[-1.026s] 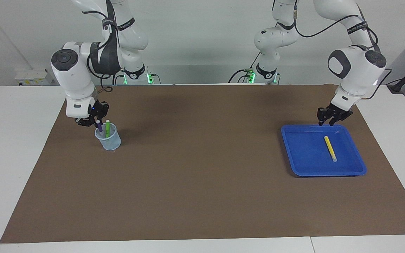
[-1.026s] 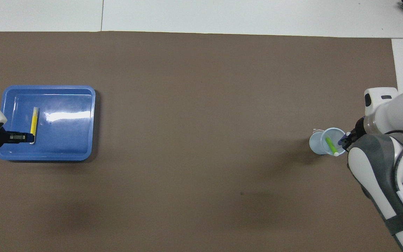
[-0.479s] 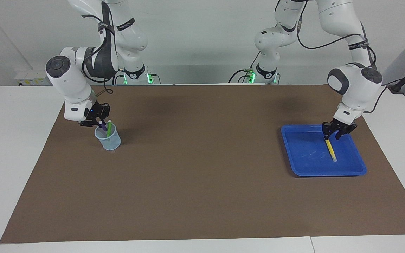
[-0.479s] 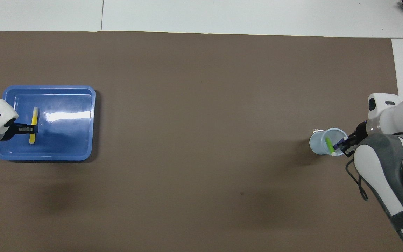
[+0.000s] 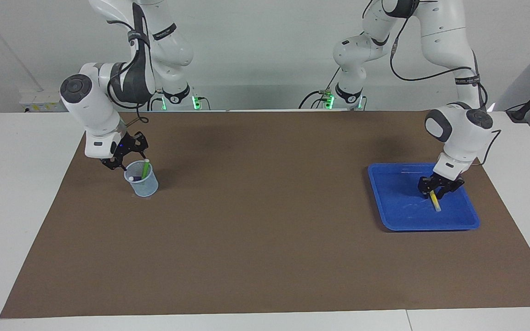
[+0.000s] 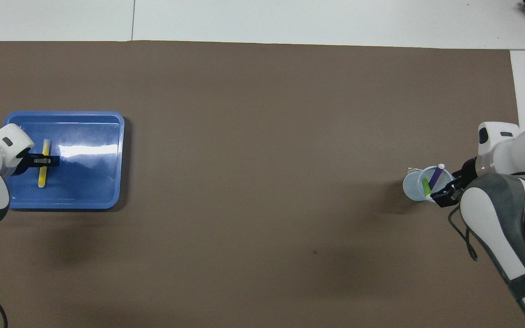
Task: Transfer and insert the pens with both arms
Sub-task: 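Grasp the yellow pen with the left gripper and lift it toward the center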
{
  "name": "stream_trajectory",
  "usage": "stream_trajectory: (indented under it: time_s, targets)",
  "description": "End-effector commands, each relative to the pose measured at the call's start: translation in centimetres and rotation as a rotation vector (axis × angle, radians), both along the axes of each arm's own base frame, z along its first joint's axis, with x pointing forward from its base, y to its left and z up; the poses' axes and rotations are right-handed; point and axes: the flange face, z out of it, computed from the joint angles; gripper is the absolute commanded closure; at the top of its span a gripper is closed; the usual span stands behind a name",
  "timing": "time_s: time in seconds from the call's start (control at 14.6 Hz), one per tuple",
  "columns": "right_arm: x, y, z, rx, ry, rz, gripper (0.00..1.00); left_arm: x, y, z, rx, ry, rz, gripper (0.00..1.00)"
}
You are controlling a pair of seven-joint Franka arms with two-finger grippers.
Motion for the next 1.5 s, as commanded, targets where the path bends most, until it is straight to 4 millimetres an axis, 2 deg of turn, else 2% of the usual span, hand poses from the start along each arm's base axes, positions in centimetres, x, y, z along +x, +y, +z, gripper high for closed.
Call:
stream_trajectory:
  time_s: [0.0, 0.27, 0.48, 0.62, 0.89, 1.16, 1.3, 1.44]
  targets:
    - [0.5, 2.3, 1.5, 0.109, -0.014, -0.029, 0.0, 0.4, -0.2, -1.1, 0.011, 0.01, -0.022, 1.0]
    - [0.5, 6.3, 2.5, 0.198, -0.014, -0.11, 0.0, 1.0, -0.1, 0.2, 0.0, 0.058, -0.015, 1.0]
    - [0.0, 9.4, 3.1, 0.223, 0.017, -0.226, 0.0, 1.8, -0.2, 3.7, -0.017, 0.126, 0.004, 1.0]
    - [-0.2, 11.0, 3.4, 0.252, 0.035, -0.29, 0.0, 1.8, -1.8, 6.2, -0.035, 0.171, 0.065, 1.0]
    - [-0.6, 14.1, 3.6, 0.308, 0.087, -0.441, 0.0, 0.6, -6.9, 10.4, -0.135, 0.239, 0.288, 1.0]
    - [-0.6, 14.8, 4.0, 0.331, 0.115, -0.55, 0.0, -1.5, -12.5, 14.8, -0.287, 0.326, 0.606, 1.0]
    - [-1.1, 17.6, 5.1, 0.336, 0.122, -0.553, 0.0, -2.6, -16.1, 16.8, -0.361, 0.379, 0.749, 1.0]
    - [-1.5, 20.2, 6.3, 0.332, 0.146, -0.66, 0.0, -3.6, -19.7, 19.2, -0.435, 0.414, 0.899, 1.0]
